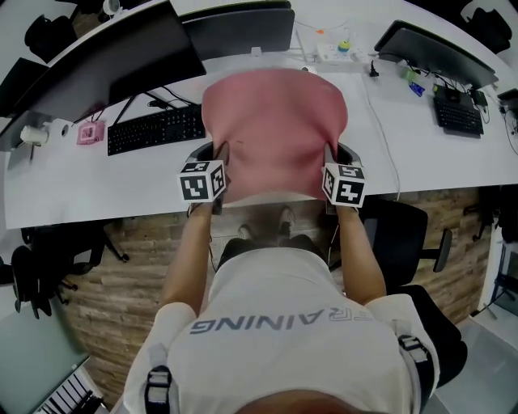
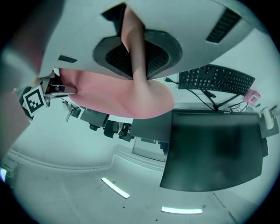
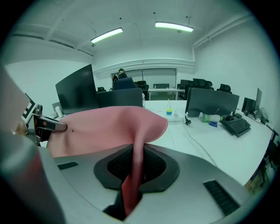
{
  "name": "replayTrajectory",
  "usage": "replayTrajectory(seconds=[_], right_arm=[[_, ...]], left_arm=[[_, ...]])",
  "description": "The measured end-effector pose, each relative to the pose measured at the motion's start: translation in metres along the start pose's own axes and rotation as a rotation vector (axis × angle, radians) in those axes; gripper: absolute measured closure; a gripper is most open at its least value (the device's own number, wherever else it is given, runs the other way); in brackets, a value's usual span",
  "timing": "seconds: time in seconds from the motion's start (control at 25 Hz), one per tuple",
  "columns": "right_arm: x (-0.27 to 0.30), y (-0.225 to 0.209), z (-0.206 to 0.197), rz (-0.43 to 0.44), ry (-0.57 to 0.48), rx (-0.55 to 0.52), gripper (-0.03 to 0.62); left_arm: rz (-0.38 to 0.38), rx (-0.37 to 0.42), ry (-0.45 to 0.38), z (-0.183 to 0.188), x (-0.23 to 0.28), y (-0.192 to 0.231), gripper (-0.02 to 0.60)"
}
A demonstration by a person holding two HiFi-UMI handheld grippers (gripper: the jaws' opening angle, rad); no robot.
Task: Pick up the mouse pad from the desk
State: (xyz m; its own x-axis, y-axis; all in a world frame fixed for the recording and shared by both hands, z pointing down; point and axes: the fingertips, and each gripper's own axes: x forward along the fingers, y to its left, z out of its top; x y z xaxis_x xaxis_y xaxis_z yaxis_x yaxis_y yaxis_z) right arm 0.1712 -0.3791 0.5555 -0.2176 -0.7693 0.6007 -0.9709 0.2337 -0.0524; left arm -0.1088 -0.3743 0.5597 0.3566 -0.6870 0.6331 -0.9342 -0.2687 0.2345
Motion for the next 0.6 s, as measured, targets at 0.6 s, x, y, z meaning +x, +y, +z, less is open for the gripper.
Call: replayTrajectory(seconds=[0.6], right_arm=[[-0.091,0.013,0.138,-0.030,-0.355,-0.063,0.531]], left_arm=[[-0.030,0.092,-0.369,0.126,-0.099,-0.027,0.483]])
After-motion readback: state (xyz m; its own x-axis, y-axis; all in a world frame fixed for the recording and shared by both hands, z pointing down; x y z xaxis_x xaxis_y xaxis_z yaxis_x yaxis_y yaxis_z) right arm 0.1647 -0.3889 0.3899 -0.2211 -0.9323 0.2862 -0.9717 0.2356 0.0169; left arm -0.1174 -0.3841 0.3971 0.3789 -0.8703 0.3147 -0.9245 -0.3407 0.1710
